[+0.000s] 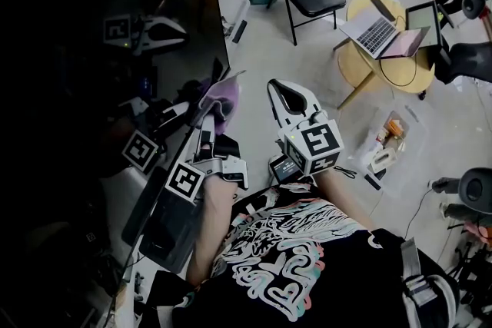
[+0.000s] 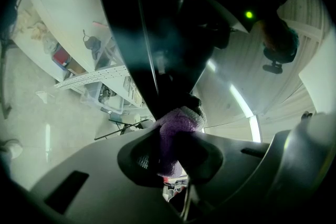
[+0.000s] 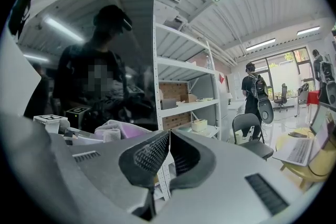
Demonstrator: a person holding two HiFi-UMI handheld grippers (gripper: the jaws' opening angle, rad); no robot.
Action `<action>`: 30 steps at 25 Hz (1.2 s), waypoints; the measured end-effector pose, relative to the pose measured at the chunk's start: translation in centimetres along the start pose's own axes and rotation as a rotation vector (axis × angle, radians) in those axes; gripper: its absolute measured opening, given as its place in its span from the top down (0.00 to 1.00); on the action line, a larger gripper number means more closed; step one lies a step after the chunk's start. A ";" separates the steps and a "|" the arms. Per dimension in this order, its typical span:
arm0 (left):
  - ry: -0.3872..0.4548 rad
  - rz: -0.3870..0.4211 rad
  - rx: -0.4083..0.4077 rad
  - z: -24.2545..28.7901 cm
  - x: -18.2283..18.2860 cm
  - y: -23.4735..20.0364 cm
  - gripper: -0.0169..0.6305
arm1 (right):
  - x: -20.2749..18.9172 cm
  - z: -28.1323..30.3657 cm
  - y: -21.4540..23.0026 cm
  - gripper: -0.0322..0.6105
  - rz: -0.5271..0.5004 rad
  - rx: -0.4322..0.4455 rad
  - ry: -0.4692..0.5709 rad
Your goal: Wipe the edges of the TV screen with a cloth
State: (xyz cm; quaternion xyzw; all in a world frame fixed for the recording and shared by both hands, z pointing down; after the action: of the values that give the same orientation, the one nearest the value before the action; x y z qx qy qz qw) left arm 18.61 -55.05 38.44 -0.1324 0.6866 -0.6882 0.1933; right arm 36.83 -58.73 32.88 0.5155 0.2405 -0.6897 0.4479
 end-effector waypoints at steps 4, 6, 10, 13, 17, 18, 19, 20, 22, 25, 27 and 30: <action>0.008 -0.008 -0.011 -0.2 0.1 -0.3 0.89 | -0.2 0.1 -0.2 0.90 -0.007 0.009 0.005; 0.011 -0.011 -0.019 -0.1 0.1 -0.4 0.89 | -0.3 0.2 -0.2 0.90 0.000 0.015 0.008; 0.021 -0.007 -0.024 0.1 0.1 -0.5 0.89 | -0.2 0.3 0.0 0.90 0.008 0.030 0.008; 0.028 -0.006 -0.031 0.2 0.1 -0.5 0.89 | -0.3 0.4 0.1 0.90 0.008 0.038 0.007; 0.044 -0.004 -0.036 0.1 0.0 -0.5 0.89 | -0.5 0.5 -0.2 0.90 -0.002 0.056 0.002; 0.048 -0.004 -0.037 0.1 0.0 -0.6 0.89 | -0.6 0.6 -0.1 0.90 -0.004 0.058 0.001; 0.052 -0.004 -0.038 0.3 -0.1 -0.7 0.89 | -0.8 0.8 0.1 0.90 -0.007 0.059 0.001; 0.056 -0.003 -0.040 0.7 -0.1 -0.8 0.89 | -0.9 1.1 0.6 0.90 -0.009 0.061 0.000; 0.063 -0.002 -0.039 2.1 -0.3 -0.9 0.89 | -0.7 1.7 1.9 0.90 -0.012 0.067 -0.002; 0.076 0.003 -0.040 3.1 -0.4 -1.0 0.89 | -0.6 2.2 2.8 0.90 -0.017 0.079 0.000; 0.084 0.008 -0.048 2.4 -0.3 -1.7 0.89 | -1.3 2.1 2.4 0.90 -0.026 0.083 0.002; 0.091 0.015 -0.048 2.6 -0.5 -2.3 0.89 | -1.9 2.1 2.6 0.90 -0.032 0.093 0.000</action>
State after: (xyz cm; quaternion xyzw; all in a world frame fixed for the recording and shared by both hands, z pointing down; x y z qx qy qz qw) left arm 20.02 -57.24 40.83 -0.1008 0.7121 -0.6753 0.1637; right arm 38.16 -61.01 35.71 0.5318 0.2165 -0.7071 0.4127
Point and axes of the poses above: the fingertips, and each gripper's own axes: z forward along the fingers, y to its right, x out of its top, the point moved 4 cm from there along -z, backward along the fingers, and after that the axes turned 11 degrees about -y, right-handed, at the moved point
